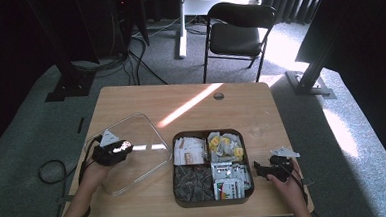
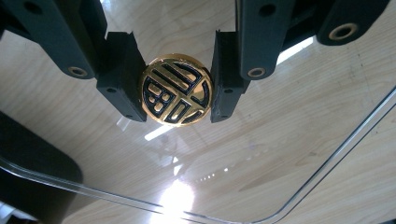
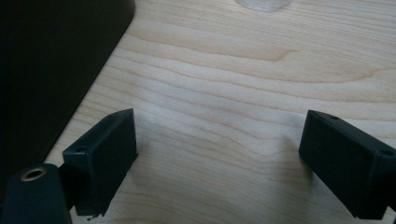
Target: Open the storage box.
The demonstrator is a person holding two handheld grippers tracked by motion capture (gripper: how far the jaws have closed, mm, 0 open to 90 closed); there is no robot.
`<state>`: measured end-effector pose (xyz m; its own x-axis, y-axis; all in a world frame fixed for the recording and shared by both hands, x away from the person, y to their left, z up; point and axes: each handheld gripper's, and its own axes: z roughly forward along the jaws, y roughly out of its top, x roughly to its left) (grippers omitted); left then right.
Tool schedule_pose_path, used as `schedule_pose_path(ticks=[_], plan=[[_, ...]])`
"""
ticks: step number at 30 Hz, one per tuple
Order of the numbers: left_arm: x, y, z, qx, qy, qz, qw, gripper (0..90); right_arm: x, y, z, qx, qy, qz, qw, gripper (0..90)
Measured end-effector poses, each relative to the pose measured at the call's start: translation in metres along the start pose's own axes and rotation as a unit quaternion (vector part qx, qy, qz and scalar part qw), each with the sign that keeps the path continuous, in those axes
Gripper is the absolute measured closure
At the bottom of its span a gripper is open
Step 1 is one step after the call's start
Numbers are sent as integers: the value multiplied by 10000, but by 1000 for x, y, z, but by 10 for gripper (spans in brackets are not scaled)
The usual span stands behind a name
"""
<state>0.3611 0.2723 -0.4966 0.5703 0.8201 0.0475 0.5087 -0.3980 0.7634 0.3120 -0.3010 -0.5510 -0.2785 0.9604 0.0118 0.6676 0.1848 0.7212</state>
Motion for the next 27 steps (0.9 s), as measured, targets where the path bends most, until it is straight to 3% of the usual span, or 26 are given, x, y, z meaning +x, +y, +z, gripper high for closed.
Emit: schedule_pose_path(ticks=[17,27], plan=[[2,-8,26,145,62,-205,9997,587,0,0,0,0,-1,2,10000,107],[7,-3,34,150,117,-226,9996,587,0,0,0,-1,-1,1,10000,106]])
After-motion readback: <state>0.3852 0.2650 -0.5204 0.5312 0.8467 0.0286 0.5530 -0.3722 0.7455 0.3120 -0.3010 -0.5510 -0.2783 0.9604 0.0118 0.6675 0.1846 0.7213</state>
